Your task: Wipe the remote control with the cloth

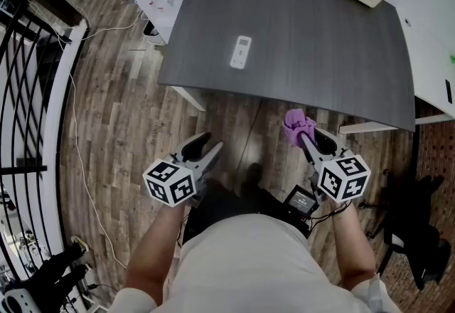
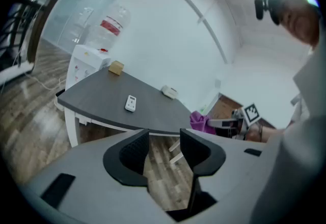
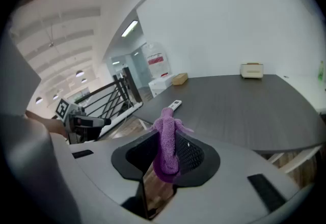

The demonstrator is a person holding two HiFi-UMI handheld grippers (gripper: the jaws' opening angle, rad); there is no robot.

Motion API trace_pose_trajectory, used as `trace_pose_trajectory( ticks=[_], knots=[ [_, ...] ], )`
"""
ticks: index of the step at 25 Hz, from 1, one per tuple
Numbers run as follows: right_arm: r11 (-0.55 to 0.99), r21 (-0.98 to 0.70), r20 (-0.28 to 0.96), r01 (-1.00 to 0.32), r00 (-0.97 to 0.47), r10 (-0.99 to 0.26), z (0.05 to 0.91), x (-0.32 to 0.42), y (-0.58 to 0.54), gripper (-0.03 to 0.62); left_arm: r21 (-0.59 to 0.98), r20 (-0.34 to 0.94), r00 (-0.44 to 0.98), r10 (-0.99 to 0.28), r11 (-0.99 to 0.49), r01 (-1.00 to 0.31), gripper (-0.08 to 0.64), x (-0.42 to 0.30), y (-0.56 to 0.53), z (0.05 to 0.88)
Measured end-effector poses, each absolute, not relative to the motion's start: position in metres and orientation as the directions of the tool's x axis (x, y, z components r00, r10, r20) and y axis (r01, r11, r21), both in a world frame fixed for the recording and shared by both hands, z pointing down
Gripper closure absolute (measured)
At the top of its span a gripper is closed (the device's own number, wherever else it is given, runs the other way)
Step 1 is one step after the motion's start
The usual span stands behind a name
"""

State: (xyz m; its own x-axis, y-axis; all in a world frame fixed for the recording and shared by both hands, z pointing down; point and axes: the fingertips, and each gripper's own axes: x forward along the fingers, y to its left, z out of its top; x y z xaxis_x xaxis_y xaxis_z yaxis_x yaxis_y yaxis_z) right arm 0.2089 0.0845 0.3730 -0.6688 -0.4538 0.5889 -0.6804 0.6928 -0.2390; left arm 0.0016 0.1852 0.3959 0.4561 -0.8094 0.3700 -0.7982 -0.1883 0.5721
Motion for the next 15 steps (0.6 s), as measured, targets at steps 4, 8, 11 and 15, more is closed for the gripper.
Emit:
trace_pose_trajectory(
  ticks=[4,8,11,15],
  knots=[
    [0.774,-0.132,0.619,-0.619,-0.661,-0.423,0.384,0.174,0.038,0.483,0.362,0.509,0.407,-0.758,-0.241,-0.901,0.391,-0.002,0.129,0.433],
    [0.840,0.031,0.662,-0.542,-0.618,-0.423,0.401,0.125,-0.021,0.483,0.195,0.591,0.343,-0.730,-0.284,-0.939,0.391,-0.019,0.067,0.462],
    [0.884,0.157,0.724,-0.441,-0.557,-0.407,0.430,0.078,-0.055,0.483,0.154,0.631,0.345,-0.695,-0.324,-0.934,0.391,-0.029,0.026,0.486],
    [0.900,0.262,0.763,-0.348,-0.497,-0.414,0.445,0.017,-0.110,0.483,0.085,0.734,0.343,-0.587,-0.422,-0.903,0.398,-0.032,-0.012,0.517]
  ],
)
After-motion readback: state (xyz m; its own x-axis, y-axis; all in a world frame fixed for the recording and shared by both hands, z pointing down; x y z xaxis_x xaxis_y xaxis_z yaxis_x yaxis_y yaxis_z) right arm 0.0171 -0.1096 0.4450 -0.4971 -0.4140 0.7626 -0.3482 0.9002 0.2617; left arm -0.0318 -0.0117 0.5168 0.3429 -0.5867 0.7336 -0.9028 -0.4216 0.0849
